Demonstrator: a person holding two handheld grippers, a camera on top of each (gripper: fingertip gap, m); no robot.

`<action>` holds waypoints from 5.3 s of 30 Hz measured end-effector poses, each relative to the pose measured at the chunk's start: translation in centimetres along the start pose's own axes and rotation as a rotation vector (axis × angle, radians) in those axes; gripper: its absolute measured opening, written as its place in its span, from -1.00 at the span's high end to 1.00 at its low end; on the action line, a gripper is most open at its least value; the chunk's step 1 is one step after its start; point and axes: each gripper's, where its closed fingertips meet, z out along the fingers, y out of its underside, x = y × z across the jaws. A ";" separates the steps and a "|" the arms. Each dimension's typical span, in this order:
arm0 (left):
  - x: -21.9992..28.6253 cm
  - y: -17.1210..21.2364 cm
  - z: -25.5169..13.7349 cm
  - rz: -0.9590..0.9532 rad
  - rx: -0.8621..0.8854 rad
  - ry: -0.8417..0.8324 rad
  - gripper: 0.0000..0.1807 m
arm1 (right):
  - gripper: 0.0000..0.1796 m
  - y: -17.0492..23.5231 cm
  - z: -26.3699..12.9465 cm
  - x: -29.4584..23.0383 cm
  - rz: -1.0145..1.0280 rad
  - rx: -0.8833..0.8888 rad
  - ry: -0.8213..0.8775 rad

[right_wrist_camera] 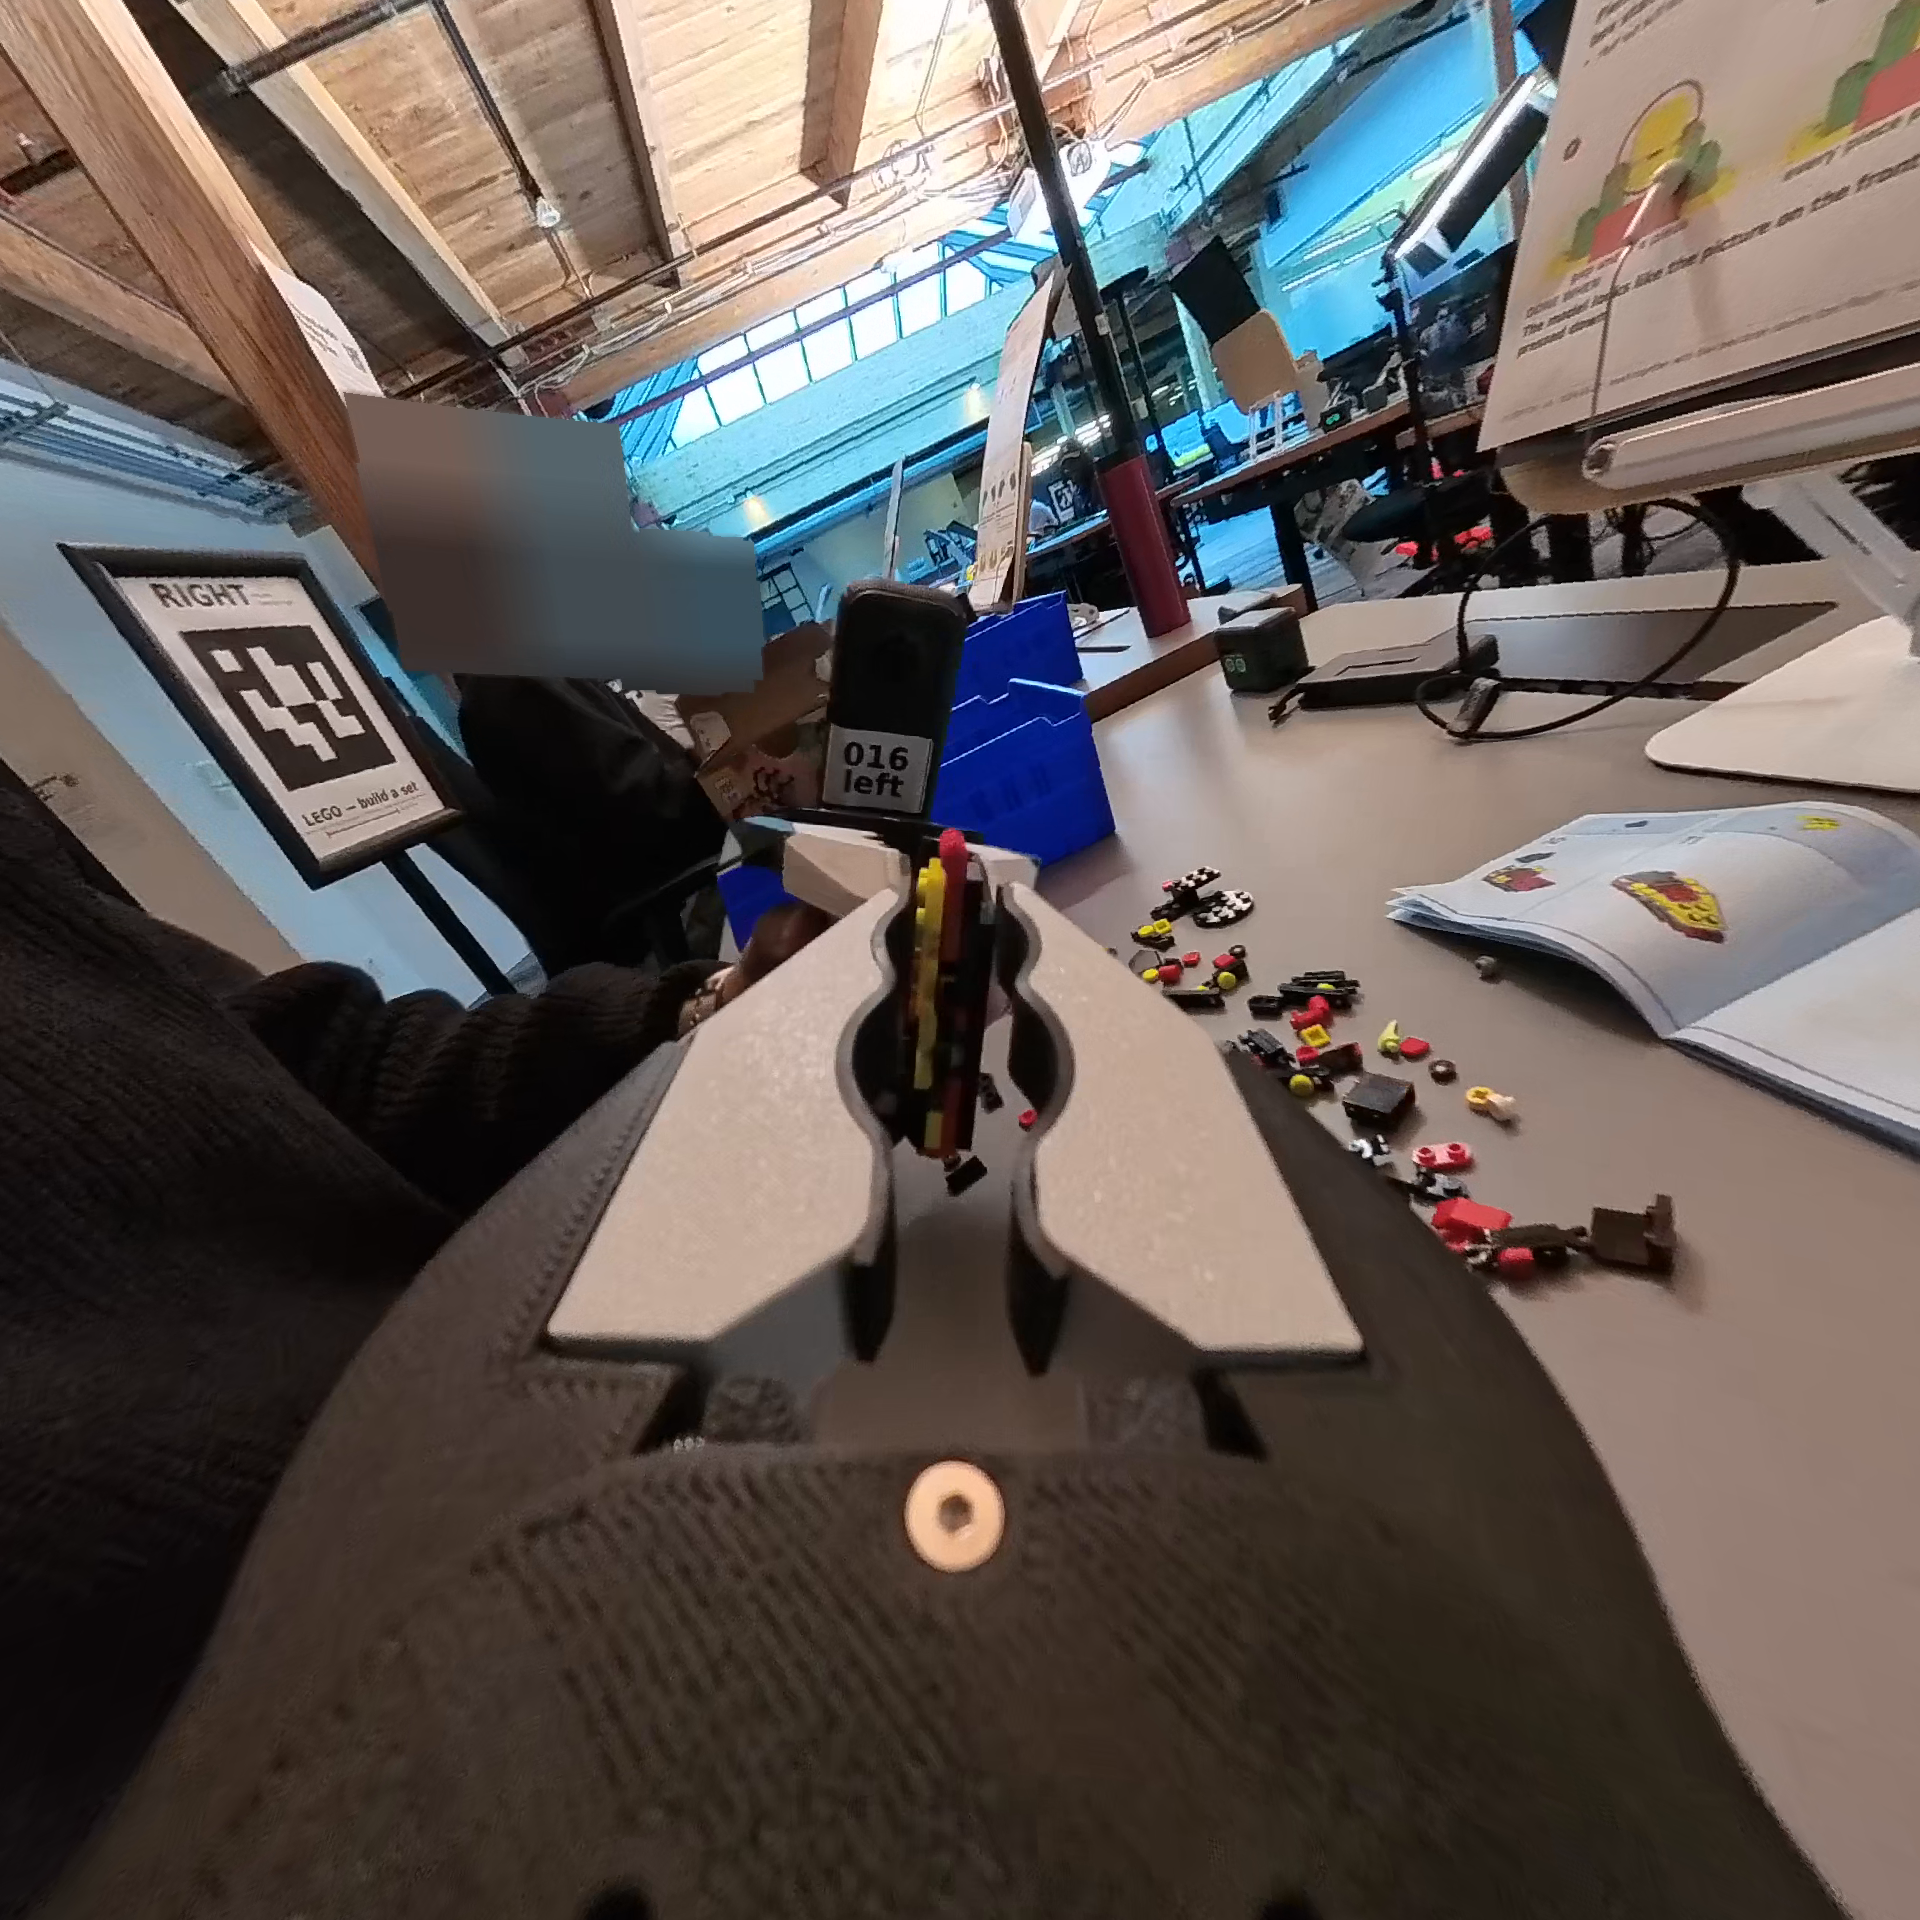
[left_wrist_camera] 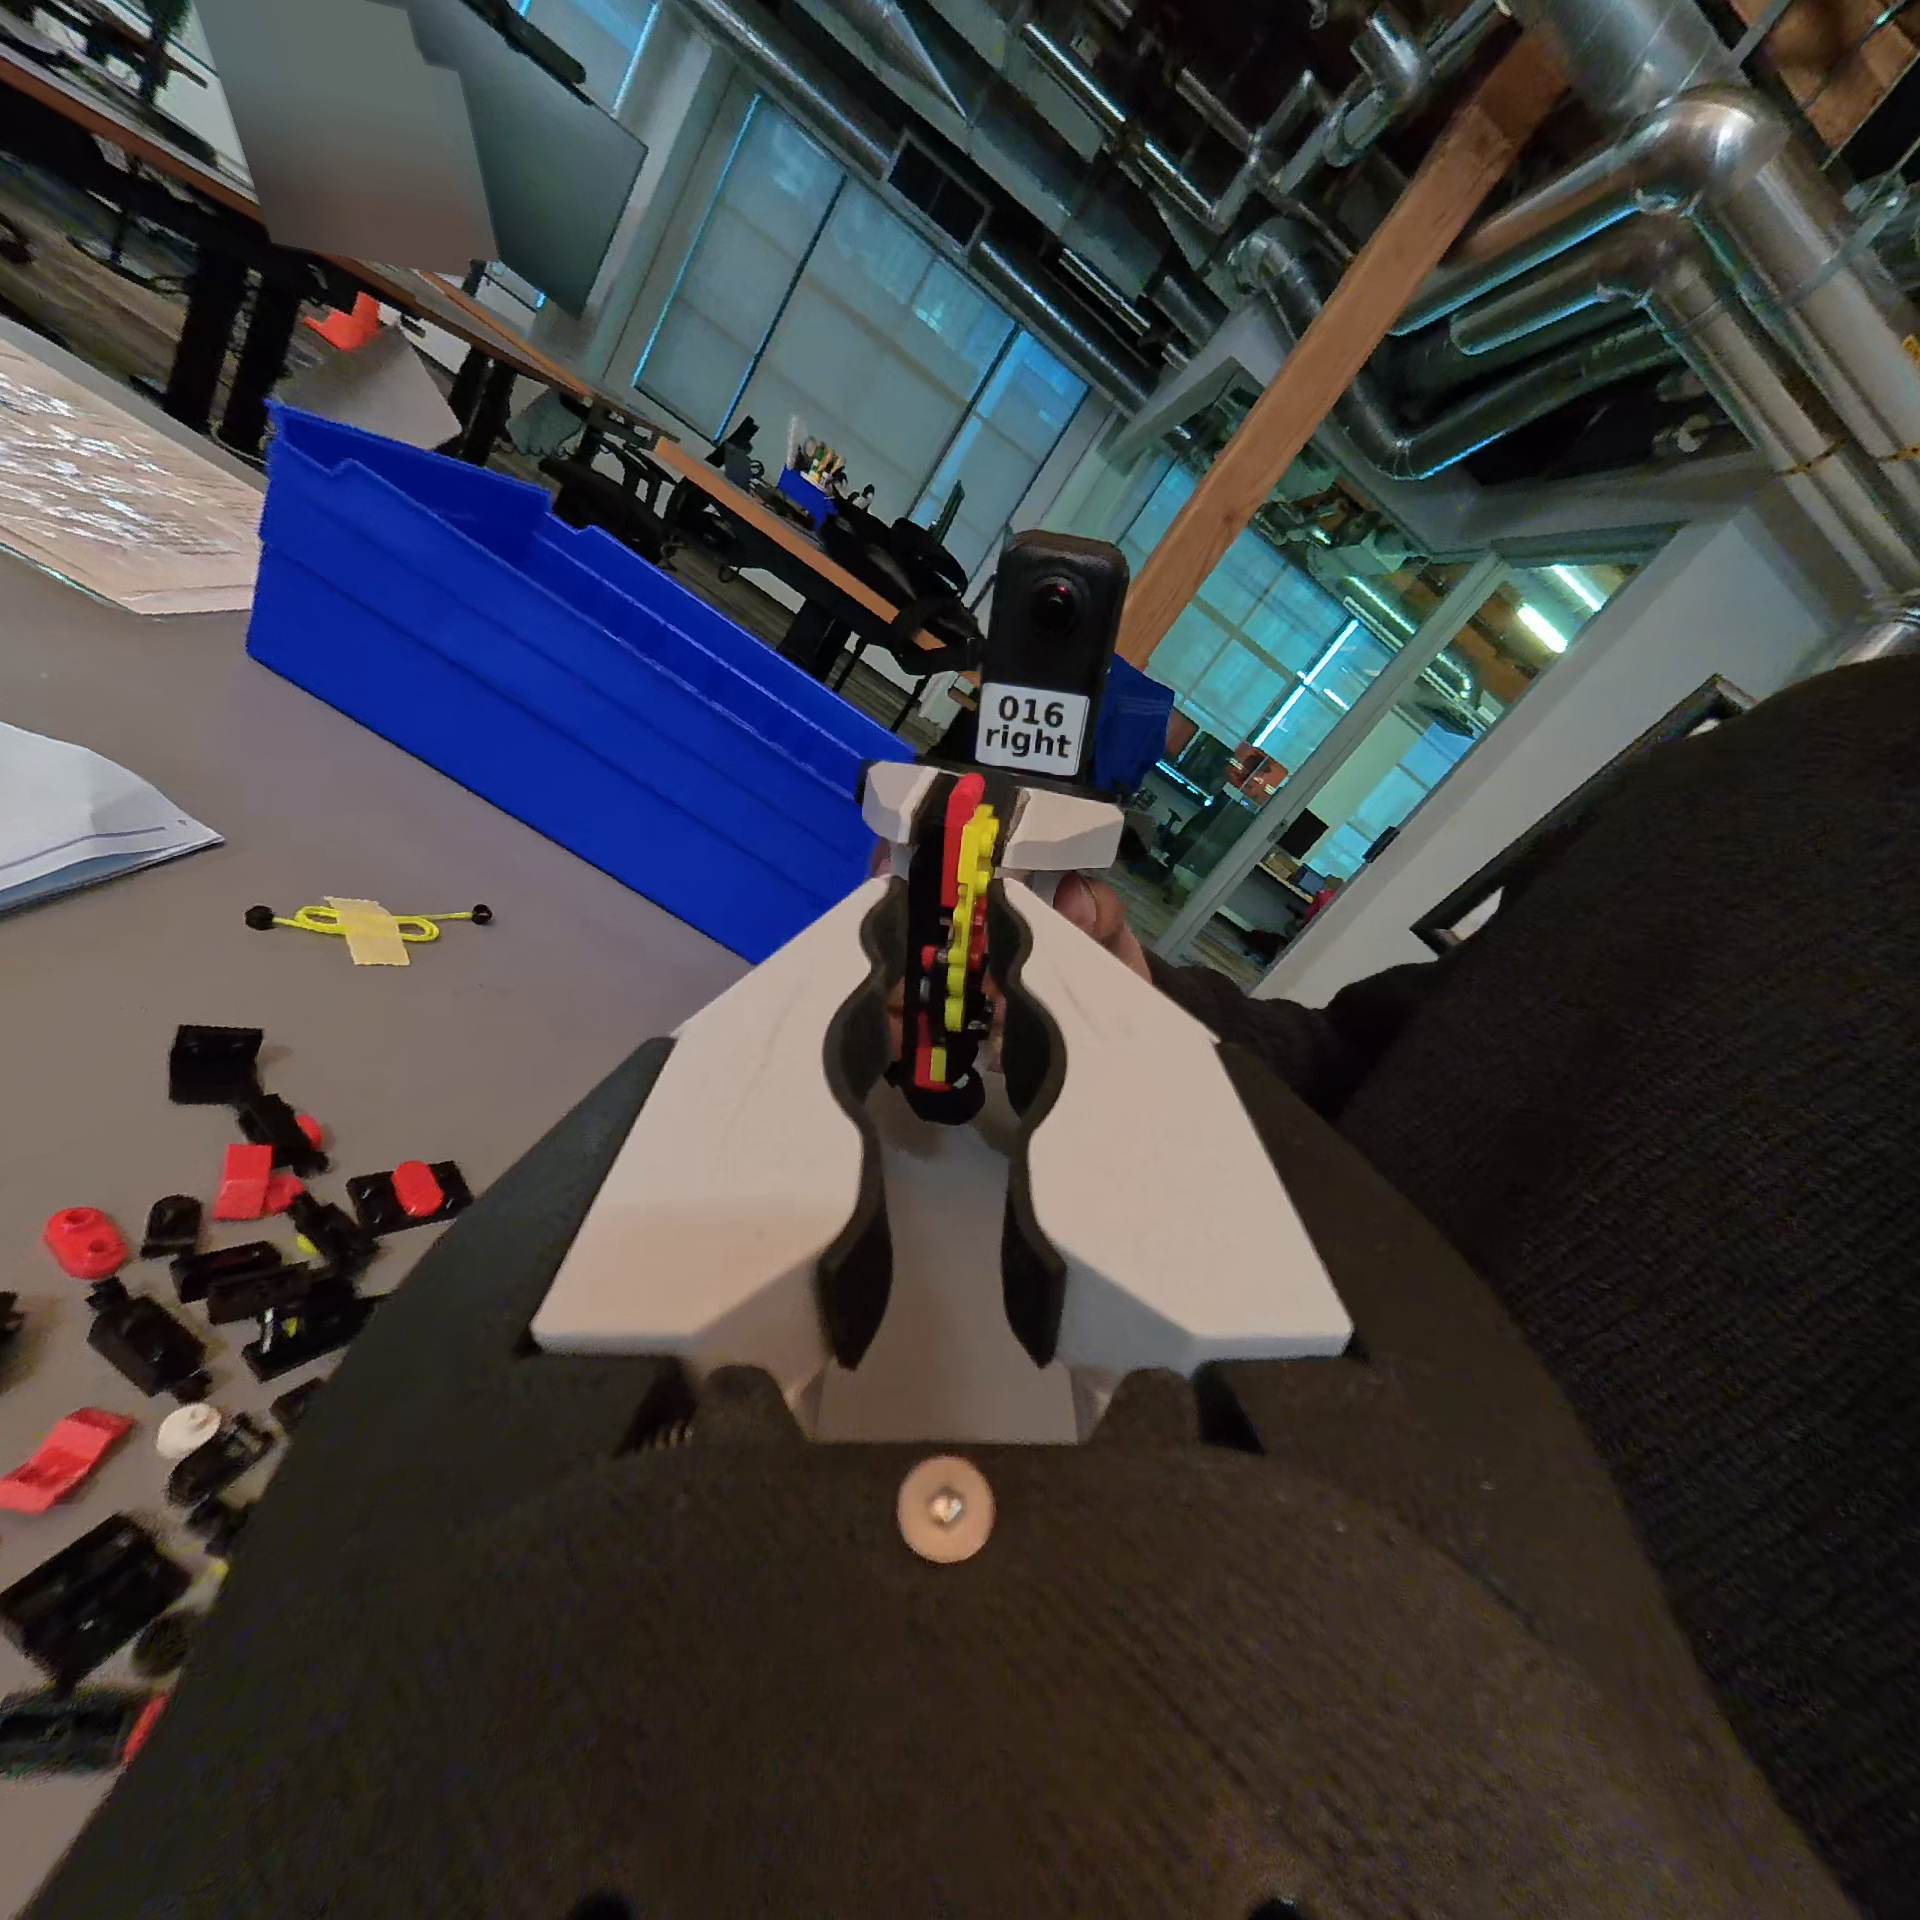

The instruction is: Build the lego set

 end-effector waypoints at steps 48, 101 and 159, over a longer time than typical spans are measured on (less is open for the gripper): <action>1.2 0.4 -0.8 0.091 -0.041 0.047 0.86 | 0.56 0.7 0.9 -0.8 -0.217 -0.060 0.011; 1.2 2.7 1.0 0.214 -0.187 0.072 0.88 | 0.83 2.4 -2.5 -1.7 -0.253 -0.191 -0.010; 1.1 3.1 0.8 0.189 -0.208 0.074 0.89 | 0.89 2.9 -1.8 -2.0 -0.291 -0.232 -0.017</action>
